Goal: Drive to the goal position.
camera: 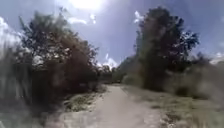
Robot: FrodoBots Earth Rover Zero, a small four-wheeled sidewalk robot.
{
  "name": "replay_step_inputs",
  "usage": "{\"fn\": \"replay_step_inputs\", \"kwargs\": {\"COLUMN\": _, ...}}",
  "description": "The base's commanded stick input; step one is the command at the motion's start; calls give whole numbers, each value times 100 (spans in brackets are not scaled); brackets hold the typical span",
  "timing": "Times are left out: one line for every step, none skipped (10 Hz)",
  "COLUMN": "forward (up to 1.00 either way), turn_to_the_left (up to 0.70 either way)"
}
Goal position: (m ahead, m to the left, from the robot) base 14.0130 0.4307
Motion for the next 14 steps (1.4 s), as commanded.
{"fn": "replay_step_inputs", "kwargs": {"forward": 85, "turn_to_the_left": 4}}
{"fn": "replay_step_inputs", "kwargs": {"forward": 85, "turn_to_the_left": 4}}
{"fn": "replay_step_inputs", "kwargs": {"forward": 85, "turn_to_the_left": 4}}
{"fn": "replay_step_inputs", "kwargs": {"forward": 85, "turn_to_the_left": 4}}
{"fn": "replay_step_inputs", "kwargs": {"forward": 85, "turn_to_the_left": 4}}
{"fn": "replay_step_inputs", "kwargs": {"forward": 85, "turn_to_the_left": 4}}
{"fn": "replay_step_inputs", "kwargs": {"forward": 85, "turn_to_the_left": 4}}
{"fn": "replay_step_inputs", "kwargs": {"forward": 85, "turn_to_the_left": 4}}
{"fn": "replay_step_inputs", "kwargs": {"forward": 85, "turn_to_the_left": 4}}
{"fn": "replay_step_inputs", "kwargs": {"forward": 85, "turn_to_the_left": 4}}
{"fn": "replay_step_inputs", "kwargs": {"forward": 85, "turn_to_the_left": 4}}
{"fn": "replay_step_inputs", "kwargs": {"forward": 85, "turn_to_the_left": 4}}
{"fn": "replay_step_inputs", "kwargs": {"forward": 85, "turn_to_the_left": 4}}
{"fn": "replay_step_inputs", "kwargs": {"forward": 85, "turn_to_the_left": 4}}
